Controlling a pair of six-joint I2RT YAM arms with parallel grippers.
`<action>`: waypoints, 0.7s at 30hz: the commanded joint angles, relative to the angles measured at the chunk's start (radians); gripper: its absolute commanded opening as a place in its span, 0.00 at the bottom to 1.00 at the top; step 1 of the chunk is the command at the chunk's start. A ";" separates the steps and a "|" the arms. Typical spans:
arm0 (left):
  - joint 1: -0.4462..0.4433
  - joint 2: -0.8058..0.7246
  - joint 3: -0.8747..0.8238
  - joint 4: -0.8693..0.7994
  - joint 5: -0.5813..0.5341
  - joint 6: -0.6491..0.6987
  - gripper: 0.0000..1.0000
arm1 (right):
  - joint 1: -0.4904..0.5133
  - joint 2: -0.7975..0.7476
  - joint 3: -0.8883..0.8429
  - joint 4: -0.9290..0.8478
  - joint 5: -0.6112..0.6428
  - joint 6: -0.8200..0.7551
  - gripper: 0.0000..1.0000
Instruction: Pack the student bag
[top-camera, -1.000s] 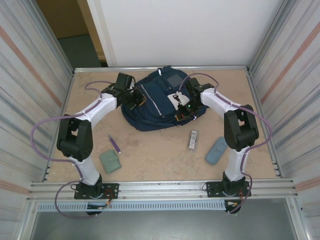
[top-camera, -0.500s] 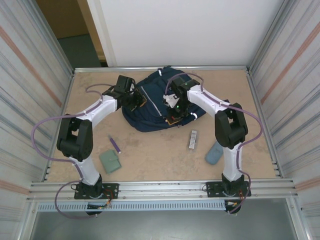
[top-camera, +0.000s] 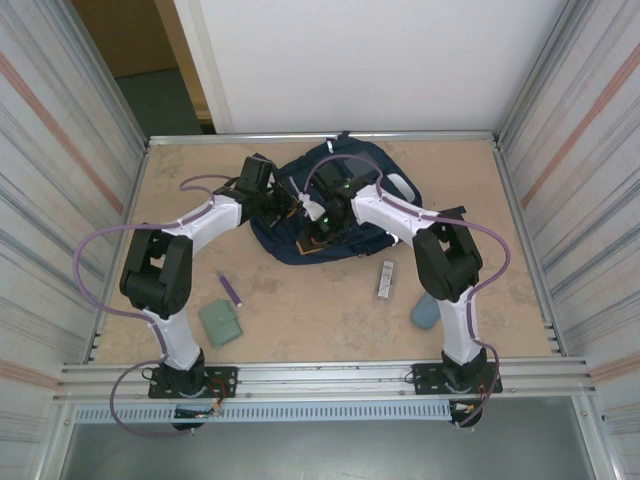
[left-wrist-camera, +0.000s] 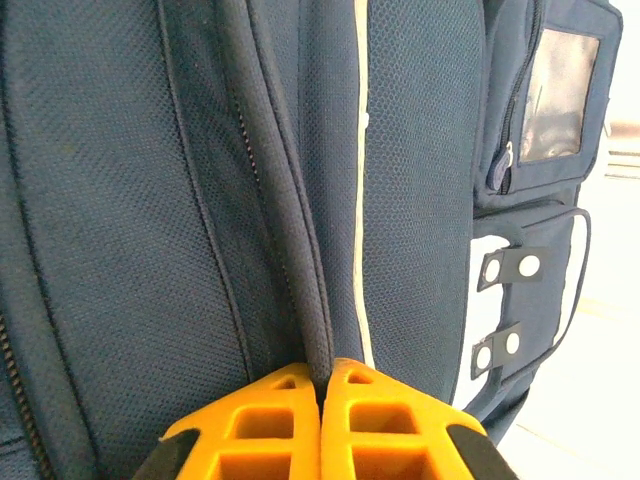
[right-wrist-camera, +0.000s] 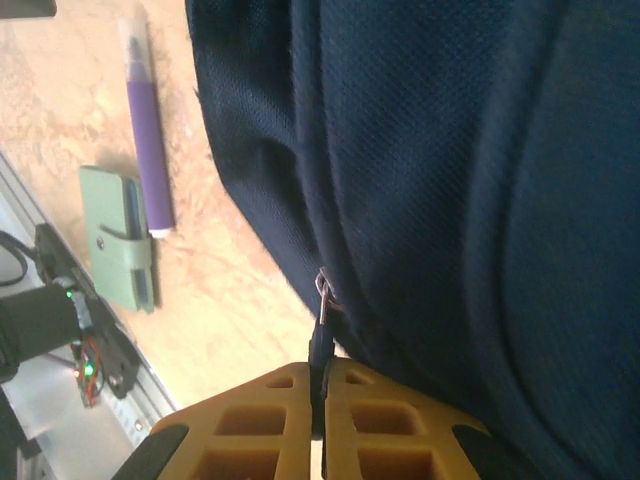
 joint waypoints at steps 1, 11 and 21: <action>-0.035 0.022 -0.018 0.047 0.061 -0.008 0.00 | 0.052 -0.023 -0.073 0.235 -0.067 0.157 0.11; 0.001 -0.100 -0.088 -0.064 0.073 0.142 0.32 | 0.015 -0.211 -0.275 0.294 0.035 0.075 0.43; -0.037 -0.181 -0.173 -0.153 0.149 0.267 0.34 | -0.020 -0.311 -0.251 0.177 0.292 -0.210 0.56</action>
